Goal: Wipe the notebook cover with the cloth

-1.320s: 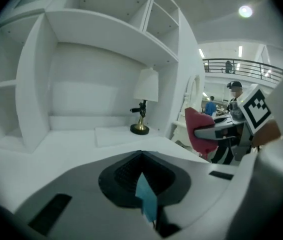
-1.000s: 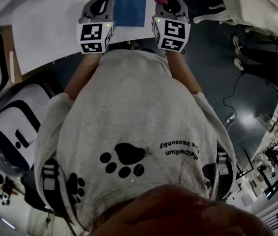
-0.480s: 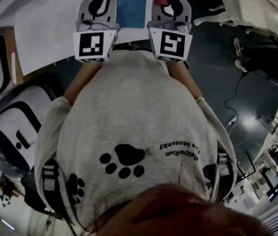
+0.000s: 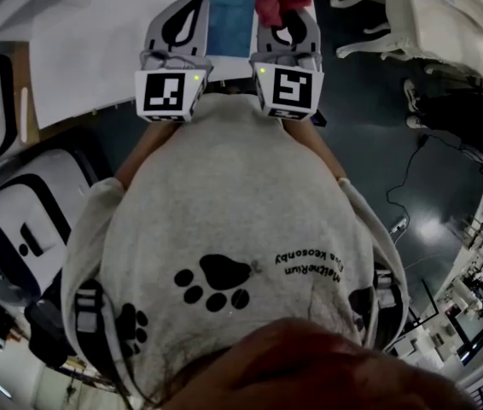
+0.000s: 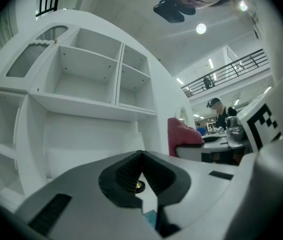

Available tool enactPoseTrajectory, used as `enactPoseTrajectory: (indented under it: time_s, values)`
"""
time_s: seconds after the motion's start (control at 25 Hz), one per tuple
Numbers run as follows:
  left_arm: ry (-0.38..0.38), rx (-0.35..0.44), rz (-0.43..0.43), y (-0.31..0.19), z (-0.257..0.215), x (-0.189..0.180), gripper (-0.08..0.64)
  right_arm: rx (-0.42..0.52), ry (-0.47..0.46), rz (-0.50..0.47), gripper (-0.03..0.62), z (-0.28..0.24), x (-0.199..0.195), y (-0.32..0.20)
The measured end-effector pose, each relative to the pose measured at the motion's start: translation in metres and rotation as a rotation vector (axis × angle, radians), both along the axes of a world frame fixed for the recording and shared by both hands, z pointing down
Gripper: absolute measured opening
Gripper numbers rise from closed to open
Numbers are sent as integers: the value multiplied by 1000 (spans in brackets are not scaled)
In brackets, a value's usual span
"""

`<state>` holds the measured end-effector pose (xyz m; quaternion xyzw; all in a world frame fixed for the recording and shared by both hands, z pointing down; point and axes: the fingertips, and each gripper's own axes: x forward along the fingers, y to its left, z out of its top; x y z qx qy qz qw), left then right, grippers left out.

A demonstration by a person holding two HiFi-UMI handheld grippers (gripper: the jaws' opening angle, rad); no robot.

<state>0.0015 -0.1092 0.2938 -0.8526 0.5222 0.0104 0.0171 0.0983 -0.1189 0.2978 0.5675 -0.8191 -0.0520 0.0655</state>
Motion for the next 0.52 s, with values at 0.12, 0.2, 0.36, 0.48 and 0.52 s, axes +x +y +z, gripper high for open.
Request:
enactPoseTrajectory:
  time_s: [0.12, 0.2, 0.36, 0.48, 0.52]
  values:
    - [8, 16, -14, 4, 0, 3, 12, 16, 2, -13, 69, -1, 3, 3]
    - [8, 29, -22, 6, -3, 4, 12, 28, 2, -23, 69, -3, 3, 4]
    - [12, 53, -31, 13, -8, 9, 11, 50, 5, -36, 69, -8, 6, 9]
    - [13, 56, -35, 18, -10, 10, 11, 66, 12, -40, 69, -12, 8, 11]
    - [13, 57, -37, 19, -10, 10, 11, 71, 14, -42, 69, -13, 8, 11]
